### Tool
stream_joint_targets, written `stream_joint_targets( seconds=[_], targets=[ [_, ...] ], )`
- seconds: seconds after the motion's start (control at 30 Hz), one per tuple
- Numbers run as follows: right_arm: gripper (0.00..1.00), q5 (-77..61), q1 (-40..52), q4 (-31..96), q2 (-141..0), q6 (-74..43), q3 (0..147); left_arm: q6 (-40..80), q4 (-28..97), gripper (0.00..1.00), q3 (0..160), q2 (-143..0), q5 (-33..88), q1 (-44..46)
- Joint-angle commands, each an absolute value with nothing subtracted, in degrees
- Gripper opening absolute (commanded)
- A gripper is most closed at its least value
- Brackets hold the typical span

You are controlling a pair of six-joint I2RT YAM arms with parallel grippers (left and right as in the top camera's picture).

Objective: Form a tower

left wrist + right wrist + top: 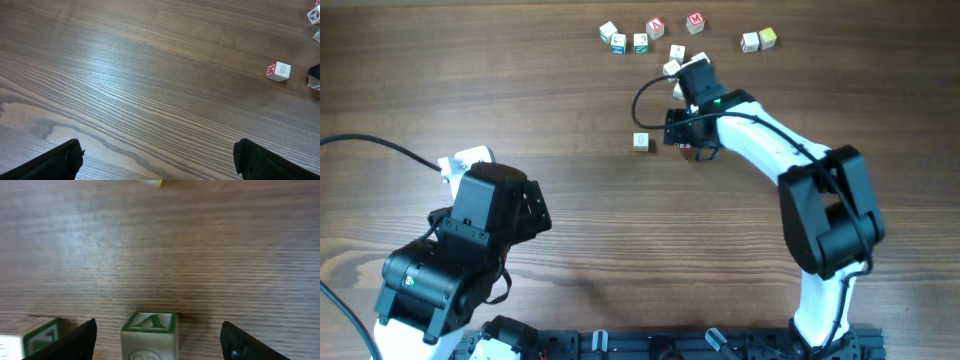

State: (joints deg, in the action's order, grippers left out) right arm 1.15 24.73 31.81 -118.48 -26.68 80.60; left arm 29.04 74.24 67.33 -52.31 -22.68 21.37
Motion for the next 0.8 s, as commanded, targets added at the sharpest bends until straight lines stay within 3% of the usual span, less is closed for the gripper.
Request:
stream_joint_targets(
  seconds=[0.0, 0.1, 0.23, 0.77],
  targets=[
    [0.69, 3.9, 25.3, 30.9, -120.7, -25.7, 79.9, 29.6, 74.2, 1.0, 67.1, -52.3, -22.8, 21.0],
    [0.42, 4.1, 25.3, 30.7, -120.7, -25.7, 79.9, 29.6, 74.2, 1.0, 67.1, -52.3, -22.8, 21.0],
    [0.27, 2.5, 25.4, 30.8, -120.7, -25.7, 79.9, 29.6, 74.2, 0.99, 67.1, -52.3, -22.8, 21.0],
    [0.26, 2.5, 30.8, 25.1, -120.6, -27.4, 79.9, 29.6, 74.2, 1.0, 67.1, -52.3, -22.8, 21.0]
  ],
)
